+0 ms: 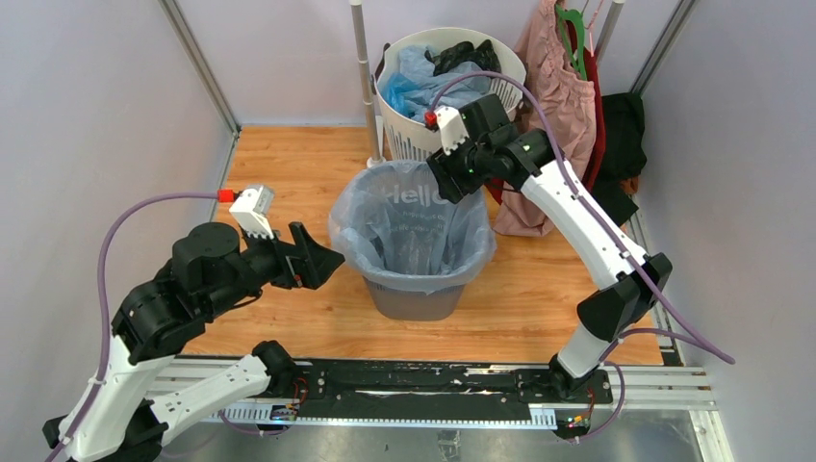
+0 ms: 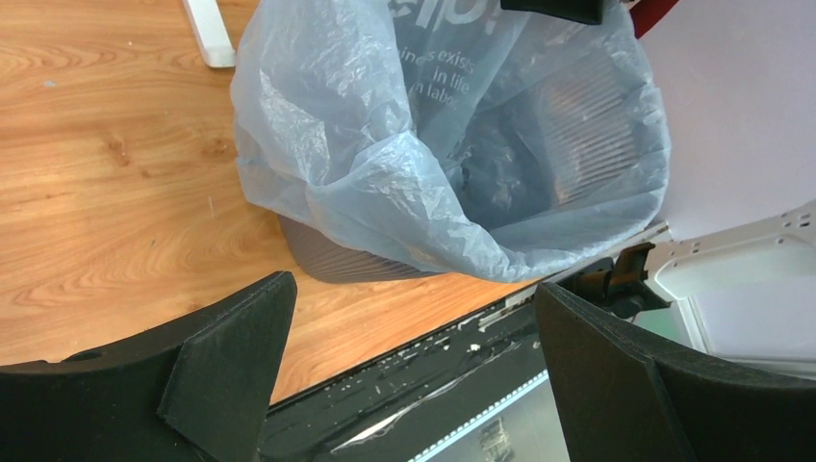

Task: Put the trash bags into the trash bin

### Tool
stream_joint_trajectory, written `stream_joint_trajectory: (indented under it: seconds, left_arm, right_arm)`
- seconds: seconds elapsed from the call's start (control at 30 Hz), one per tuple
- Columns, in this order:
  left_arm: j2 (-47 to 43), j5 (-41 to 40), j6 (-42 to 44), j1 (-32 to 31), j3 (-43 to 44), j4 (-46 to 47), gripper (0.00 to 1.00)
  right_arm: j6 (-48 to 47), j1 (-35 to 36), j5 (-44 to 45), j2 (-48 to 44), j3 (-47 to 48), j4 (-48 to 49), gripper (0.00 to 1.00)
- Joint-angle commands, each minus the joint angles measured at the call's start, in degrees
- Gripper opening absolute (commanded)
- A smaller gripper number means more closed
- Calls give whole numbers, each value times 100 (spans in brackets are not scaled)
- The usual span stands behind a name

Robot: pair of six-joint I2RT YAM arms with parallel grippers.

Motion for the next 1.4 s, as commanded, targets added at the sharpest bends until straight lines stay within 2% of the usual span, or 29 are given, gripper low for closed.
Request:
stream_joint_trajectory:
  seconds: [0.0,0.17,0.3,0.4,0.5,0.67,0.7,0.8,0.87,0.97,1.1,1.37]
  left_arm:
    - [-50,7,-45,-49,-185,-65,100]
    - [-90,3,-59,-53,-286,-58,100]
    - [-83,18,-58,-52,-321,-56,100]
    - [-118,27,-66,-51,-377,-40,100]
    - [-153,30,-59,-51,-440,-29,100]
    - [-158,10,-25,-50,-465,-29,100]
    - [-150,12,-20,-57,-465,-23,100]
    - [-145,19,1,-49,-473,-4,100]
    - [-148,25,-3,-49,-482,-3,100]
    - [-158,45,-13,-53,-493,19,100]
    - [-191,62,-14,-54,-498,6,100]
    - [-348,93,-73,-50,-537,-11,100]
  right_arm:
    - [7,125,532,101,-187,11,55]
    - [348,123,871,26,-421,17,39]
    - [746,125,1045,-179,-637,4,16]
    - [1134,131,1285,-374,-883,-53,7]
    - [1663,128,1643,-691,-1129,-289,0]
    - [2675,124,2130,-1280,-1595,-696,0]
    - [2841,126,2100,-1440,-1709,-721,5]
    - [2993,125,1951,-1684,-1813,-749,43]
    - [2940,125,1975,-1785,-1663,-819,61]
    - [2554,123,2173,-1780,-1215,-848,76]
    - [1701,115,2237,-1457,-651,-671,81]
    - [310,106,1301,-355,214,-173,81]
